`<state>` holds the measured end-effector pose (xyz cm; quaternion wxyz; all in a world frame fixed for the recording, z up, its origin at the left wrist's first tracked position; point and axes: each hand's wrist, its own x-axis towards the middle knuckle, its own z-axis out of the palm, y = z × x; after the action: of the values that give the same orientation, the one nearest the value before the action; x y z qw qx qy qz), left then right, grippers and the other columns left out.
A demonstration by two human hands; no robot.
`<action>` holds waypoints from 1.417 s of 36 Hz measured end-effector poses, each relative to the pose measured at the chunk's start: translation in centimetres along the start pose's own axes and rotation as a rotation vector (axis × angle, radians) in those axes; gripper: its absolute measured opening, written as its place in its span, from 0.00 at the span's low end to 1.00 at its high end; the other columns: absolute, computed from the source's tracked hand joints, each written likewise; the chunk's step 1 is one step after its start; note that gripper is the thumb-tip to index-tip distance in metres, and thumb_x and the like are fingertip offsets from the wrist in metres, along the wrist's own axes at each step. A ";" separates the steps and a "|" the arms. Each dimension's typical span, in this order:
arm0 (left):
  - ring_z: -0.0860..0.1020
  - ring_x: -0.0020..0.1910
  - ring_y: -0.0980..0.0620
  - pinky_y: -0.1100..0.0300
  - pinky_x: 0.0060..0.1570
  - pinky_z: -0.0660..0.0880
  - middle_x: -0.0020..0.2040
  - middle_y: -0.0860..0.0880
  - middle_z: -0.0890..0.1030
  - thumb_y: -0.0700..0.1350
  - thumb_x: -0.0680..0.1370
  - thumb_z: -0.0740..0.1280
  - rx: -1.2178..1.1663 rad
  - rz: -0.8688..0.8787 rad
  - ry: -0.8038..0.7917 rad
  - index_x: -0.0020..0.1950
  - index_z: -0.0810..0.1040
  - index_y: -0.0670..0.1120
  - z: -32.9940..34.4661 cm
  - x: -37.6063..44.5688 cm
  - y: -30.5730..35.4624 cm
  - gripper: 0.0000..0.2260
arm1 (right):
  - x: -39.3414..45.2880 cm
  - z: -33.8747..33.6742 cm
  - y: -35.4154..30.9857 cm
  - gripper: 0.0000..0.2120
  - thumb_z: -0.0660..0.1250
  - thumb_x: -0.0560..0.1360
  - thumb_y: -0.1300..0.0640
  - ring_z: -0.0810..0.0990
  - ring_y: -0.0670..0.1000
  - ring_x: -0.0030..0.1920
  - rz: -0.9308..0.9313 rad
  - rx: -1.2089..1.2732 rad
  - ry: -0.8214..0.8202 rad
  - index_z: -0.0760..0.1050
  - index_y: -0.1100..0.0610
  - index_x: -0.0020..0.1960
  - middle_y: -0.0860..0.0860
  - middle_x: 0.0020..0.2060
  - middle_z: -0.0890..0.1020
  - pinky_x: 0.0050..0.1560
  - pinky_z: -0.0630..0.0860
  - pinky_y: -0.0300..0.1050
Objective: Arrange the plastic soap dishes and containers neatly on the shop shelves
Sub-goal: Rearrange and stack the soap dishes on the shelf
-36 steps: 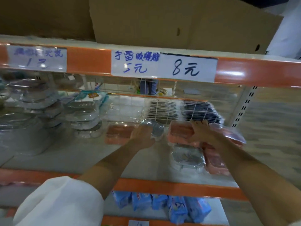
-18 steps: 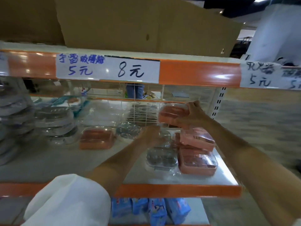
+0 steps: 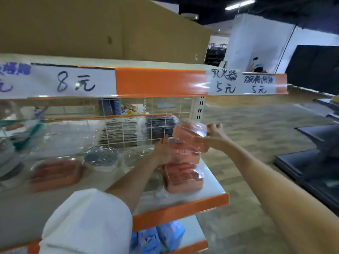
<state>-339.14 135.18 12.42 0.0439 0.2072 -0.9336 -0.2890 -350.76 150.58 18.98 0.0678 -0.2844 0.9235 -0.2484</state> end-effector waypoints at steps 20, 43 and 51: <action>0.44 0.77 0.43 0.43 0.75 0.53 0.78 0.46 0.40 0.54 0.72 0.72 -0.078 0.064 -0.048 0.78 0.36 0.46 1.1 -1.8 -0.7 0.51 | -1.7 1.7 -3.5 0.45 0.73 0.69 0.42 0.66 0.58 0.65 0.022 -0.004 -0.007 0.57 0.64 0.73 0.58 0.66 0.61 0.67 0.69 0.50; 0.63 0.70 0.40 0.44 0.69 0.64 0.69 0.39 0.60 0.52 0.68 0.77 -0.085 0.074 0.028 0.69 0.60 0.40 1.7 0.9 0.1 0.39 | -2.7 -0.8 1.4 0.44 0.74 0.68 0.41 0.64 0.52 0.59 0.135 0.026 0.083 0.60 0.67 0.69 0.57 0.60 0.62 0.59 0.65 0.40; 0.64 0.65 0.44 0.53 0.65 0.66 0.64 0.42 0.63 0.53 0.69 0.76 -0.091 0.025 0.211 0.68 0.63 0.40 -2.2 -1.4 -4.3 0.36 | -1.5 1.6 -3.3 0.44 0.70 0.71 0.40 0.66 0.55 0.62 0.087 0.001 0.010 0.57 0.65 0.73 0.56 0.61 0.63 0.57 0.66 0.43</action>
<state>-335.86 131.40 11.95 0.1548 0.2227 -0.9122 -0.3070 -347.43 148.39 19.19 0.0741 -0.2425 0.9353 -0.2470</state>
